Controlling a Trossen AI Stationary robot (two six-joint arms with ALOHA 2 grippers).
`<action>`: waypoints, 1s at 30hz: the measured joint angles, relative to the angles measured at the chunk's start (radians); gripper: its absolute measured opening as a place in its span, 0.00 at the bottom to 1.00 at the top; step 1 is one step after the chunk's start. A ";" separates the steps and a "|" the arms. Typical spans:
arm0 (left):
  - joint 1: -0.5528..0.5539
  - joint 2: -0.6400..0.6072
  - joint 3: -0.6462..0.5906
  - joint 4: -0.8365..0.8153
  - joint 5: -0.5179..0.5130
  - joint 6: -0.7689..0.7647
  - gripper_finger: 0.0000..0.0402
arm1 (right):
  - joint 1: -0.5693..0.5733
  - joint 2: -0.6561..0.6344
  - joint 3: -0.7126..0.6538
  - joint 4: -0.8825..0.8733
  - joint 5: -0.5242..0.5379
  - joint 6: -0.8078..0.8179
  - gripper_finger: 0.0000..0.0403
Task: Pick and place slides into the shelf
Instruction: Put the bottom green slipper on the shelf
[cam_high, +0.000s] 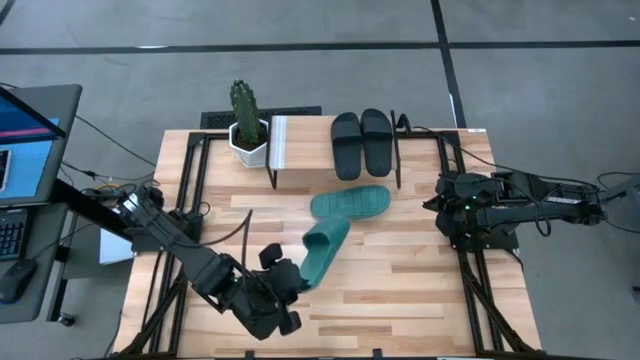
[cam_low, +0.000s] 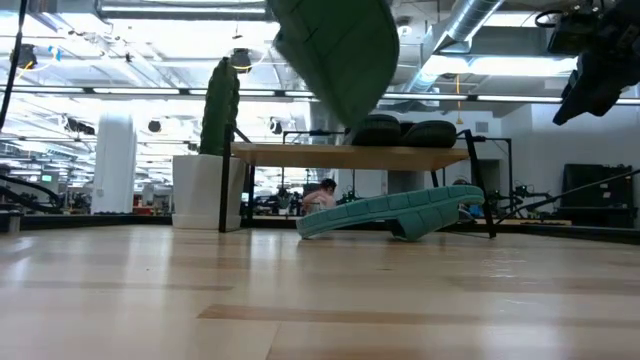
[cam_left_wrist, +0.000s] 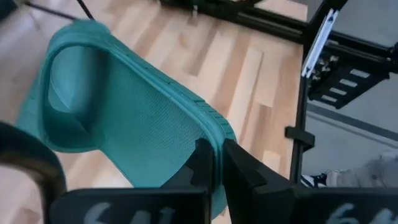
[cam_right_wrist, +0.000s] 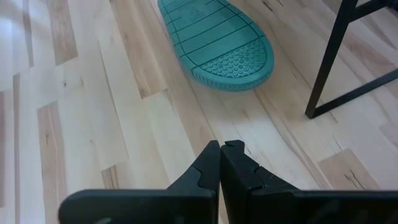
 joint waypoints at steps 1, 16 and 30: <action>0.004 0.000 0.016 -0.016 -0.010 0.010 0.00 | 0.000 0.000 0.000 0.000 0.000 0.000 0.00; 0.146 -0.001 0.125 -0.213 -0.084 0.213 0.00 | 0.000 0.000 0.000 0.000 -0.001 0.000 0.00; 0.332 -0.001 0.125 -0.277 -0.168 0.370 0.00 | 0.000 0.000 0.000 0.001 -0.001 0.000 0.00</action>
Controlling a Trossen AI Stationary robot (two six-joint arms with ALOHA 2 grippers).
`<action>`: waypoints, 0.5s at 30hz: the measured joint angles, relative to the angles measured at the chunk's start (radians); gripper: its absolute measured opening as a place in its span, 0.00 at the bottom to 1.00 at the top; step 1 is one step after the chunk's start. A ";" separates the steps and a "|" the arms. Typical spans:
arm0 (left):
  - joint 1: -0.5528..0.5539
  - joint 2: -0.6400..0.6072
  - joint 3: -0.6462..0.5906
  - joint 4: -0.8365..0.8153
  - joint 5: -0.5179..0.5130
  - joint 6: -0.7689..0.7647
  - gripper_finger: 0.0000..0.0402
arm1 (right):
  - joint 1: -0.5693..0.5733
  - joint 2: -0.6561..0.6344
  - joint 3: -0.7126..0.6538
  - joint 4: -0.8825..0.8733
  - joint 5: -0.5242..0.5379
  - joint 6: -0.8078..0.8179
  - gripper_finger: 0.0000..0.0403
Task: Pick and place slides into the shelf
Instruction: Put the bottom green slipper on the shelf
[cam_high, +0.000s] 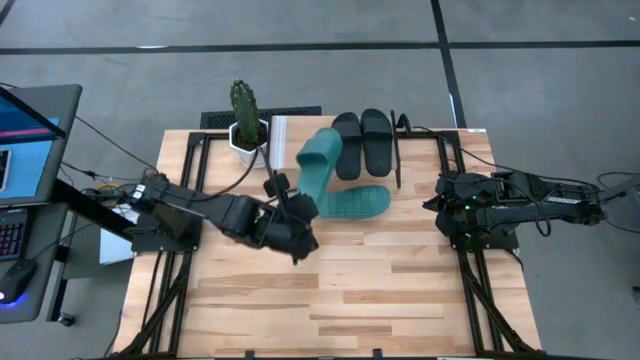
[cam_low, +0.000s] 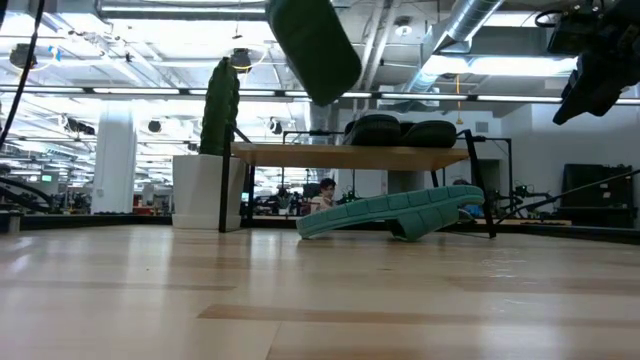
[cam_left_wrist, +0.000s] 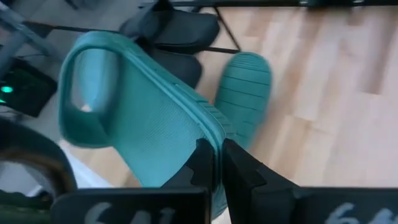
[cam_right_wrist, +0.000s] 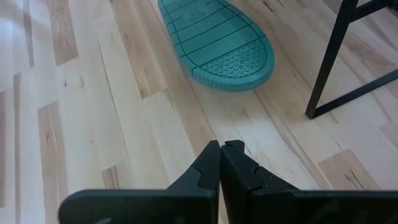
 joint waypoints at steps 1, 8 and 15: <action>0.015 0.000 0.000 0.001 -0.007 0.017 0.00 | 0.000 0.000 0.000 0.000 0.000 0.000 0.00; 0.114 0.000 0.000 0.001 -0.038 0.098 0.00 | 0.000 0.000 0.000 0.000 0.000 0.000 0.00; 0.211 0.000 0.000 0.022 -0.047 0.183 0.00 | 0.000 0.000 0.000 0.000 0.000 0.000 0.00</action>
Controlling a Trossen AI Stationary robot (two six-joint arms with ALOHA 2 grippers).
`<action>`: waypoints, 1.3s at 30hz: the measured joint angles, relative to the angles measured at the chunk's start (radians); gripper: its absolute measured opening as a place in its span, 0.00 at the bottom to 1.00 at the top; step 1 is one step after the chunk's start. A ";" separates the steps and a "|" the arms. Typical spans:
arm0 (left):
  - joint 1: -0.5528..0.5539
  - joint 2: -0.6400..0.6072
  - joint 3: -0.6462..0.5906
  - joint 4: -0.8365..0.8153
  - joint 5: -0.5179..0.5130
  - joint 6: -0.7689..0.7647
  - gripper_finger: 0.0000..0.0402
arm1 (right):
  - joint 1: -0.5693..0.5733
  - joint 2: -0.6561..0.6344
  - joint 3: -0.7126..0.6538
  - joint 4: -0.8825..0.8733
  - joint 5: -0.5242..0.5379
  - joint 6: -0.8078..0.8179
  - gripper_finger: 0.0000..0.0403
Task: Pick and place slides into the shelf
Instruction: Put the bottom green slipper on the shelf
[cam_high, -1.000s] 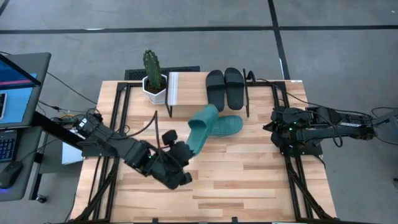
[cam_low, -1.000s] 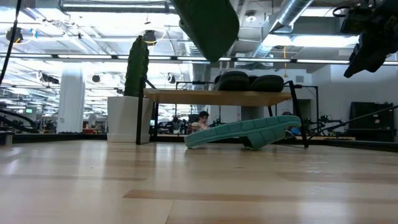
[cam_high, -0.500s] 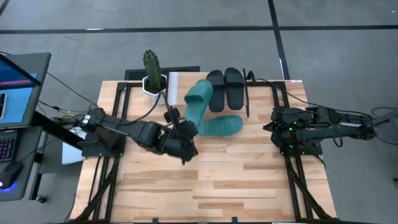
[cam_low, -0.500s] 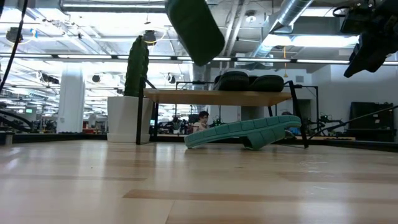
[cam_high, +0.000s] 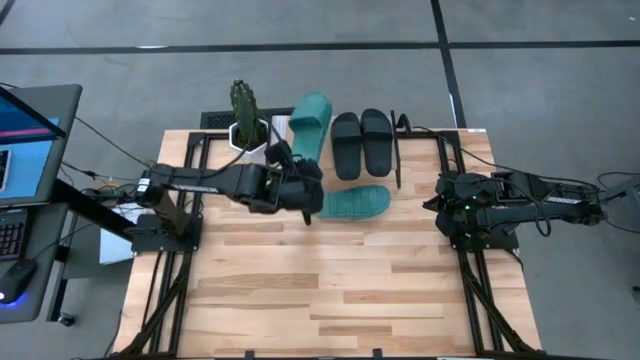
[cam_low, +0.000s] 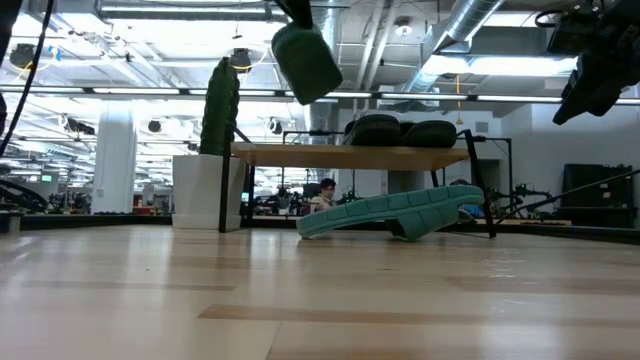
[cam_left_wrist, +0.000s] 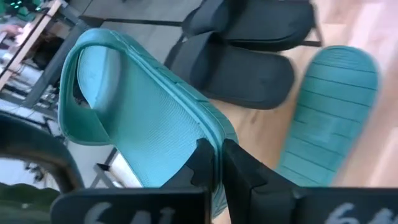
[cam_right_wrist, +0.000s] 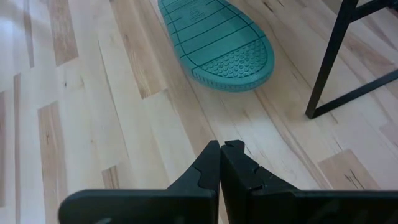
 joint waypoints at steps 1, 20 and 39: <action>0.014 0.000 0.000 0.003 0.000 0.006 0.00 | 0.000 0.000 0.000 0.000 0.000 0.000 0.00; 0.151 0.071 -0.054 0.151 -0.017 0.092 0.00 | 0.000 0.000 0.000 0.001 0.001 0.000 0.00; 0.144 0.281 -0.052 0.135 0.034 -0.047 0.00 | 0.000 0.001 0.000 0.002 0.000 0.000 0.00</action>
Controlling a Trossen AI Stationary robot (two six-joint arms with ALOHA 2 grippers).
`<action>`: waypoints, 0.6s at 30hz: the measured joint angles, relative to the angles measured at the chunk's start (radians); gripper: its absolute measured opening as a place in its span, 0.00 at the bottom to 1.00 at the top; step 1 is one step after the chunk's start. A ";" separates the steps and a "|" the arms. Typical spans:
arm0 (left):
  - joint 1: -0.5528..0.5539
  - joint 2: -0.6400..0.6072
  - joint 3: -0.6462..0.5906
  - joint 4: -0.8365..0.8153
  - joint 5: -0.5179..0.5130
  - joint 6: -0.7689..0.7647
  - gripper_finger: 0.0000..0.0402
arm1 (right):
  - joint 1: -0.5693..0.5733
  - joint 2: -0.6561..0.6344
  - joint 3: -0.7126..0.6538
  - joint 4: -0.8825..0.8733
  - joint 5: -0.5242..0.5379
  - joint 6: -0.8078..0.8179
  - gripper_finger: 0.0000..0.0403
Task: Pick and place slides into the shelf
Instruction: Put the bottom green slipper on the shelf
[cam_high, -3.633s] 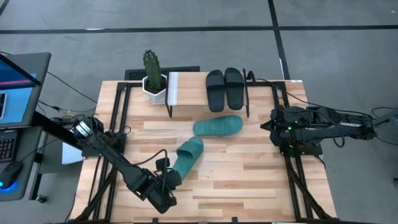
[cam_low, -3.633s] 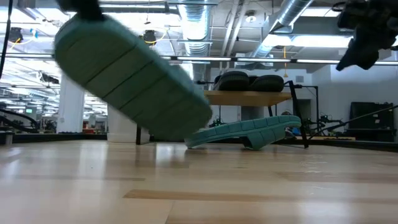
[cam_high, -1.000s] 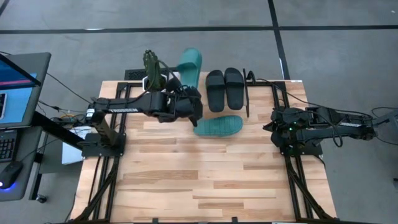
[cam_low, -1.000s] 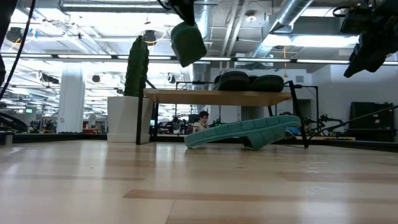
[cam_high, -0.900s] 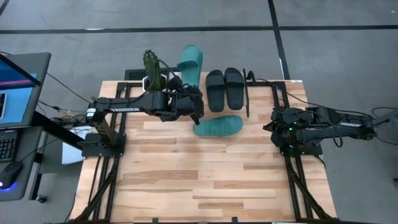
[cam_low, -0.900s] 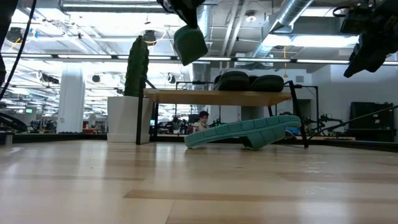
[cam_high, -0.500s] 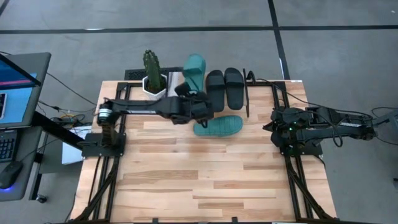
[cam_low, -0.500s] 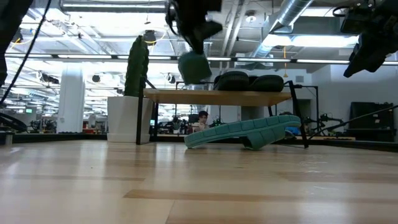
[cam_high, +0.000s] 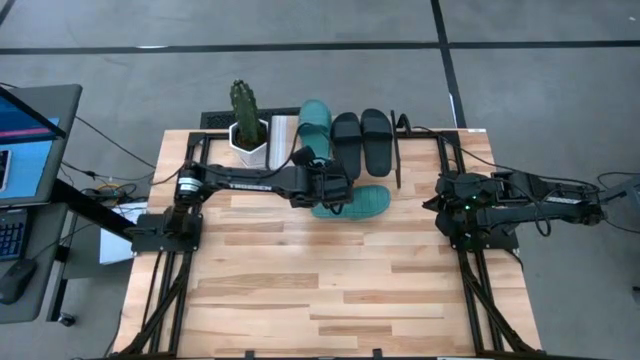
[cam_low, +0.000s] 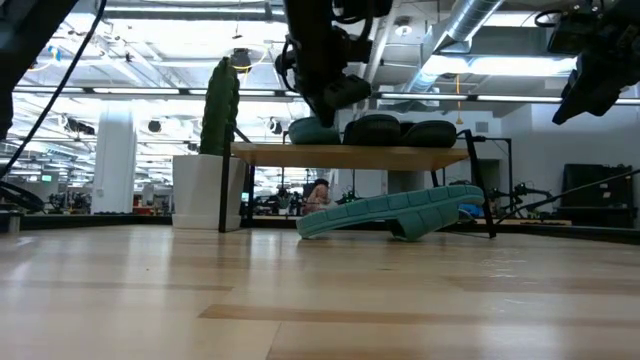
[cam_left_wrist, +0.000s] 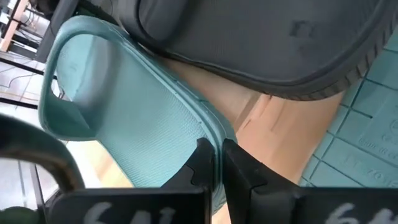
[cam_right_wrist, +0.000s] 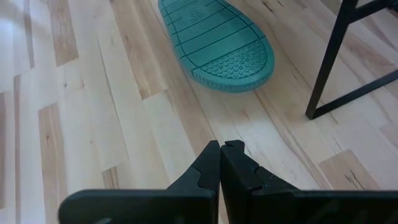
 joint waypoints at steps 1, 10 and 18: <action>-0.002 0.000 0.000 0.007 0.000 -0.003 0.00 | 0.000 0.000 0.000 0.000 0.000 0.000 0.00; -0.009 -0.001 0.017 0.069 0.028 0.026 0.00 | 0.000 0.000 0.000 0.000 0.000 0.000 0.00; -0.010 -0.001 0.017 0.069 0.066 0.058 0.00 | 0.000 0.000 0.000 0.000 0.000 0.000 0.00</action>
